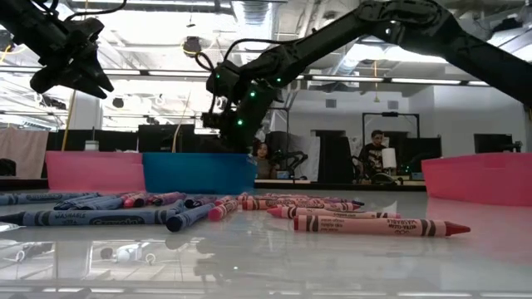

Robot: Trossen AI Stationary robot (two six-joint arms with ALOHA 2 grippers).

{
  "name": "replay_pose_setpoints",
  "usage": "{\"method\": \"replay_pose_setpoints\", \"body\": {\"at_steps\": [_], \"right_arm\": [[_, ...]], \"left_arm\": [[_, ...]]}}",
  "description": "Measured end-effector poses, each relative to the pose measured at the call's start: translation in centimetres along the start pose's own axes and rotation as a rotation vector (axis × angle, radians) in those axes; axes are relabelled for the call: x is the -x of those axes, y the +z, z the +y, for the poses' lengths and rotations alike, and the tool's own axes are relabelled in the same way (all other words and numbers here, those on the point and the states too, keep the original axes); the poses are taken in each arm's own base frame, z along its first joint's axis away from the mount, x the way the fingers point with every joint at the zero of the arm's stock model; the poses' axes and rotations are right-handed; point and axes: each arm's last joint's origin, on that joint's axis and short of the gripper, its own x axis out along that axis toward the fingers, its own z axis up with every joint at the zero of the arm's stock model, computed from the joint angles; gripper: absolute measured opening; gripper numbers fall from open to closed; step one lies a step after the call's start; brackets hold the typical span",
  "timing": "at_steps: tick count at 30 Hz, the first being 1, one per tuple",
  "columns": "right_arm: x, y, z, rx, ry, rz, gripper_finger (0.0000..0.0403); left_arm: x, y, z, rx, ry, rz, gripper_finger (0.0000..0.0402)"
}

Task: Sort crayons
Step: Put the purple crayon into the blue bin

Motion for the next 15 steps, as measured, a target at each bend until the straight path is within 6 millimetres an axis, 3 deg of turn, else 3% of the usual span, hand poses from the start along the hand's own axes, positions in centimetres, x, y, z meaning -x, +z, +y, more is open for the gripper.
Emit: {"method": "replay_pose_setpoints", "body": {"at_steps": [15], "right_arm": [[-0.04, -0.5, -0.48, -0.042, 0.09, 0.047, 0.0001]], "left_arm": [[0.0, 0.0, 0.0, 0.0, 0.002, -0.001, 0.011]]}}
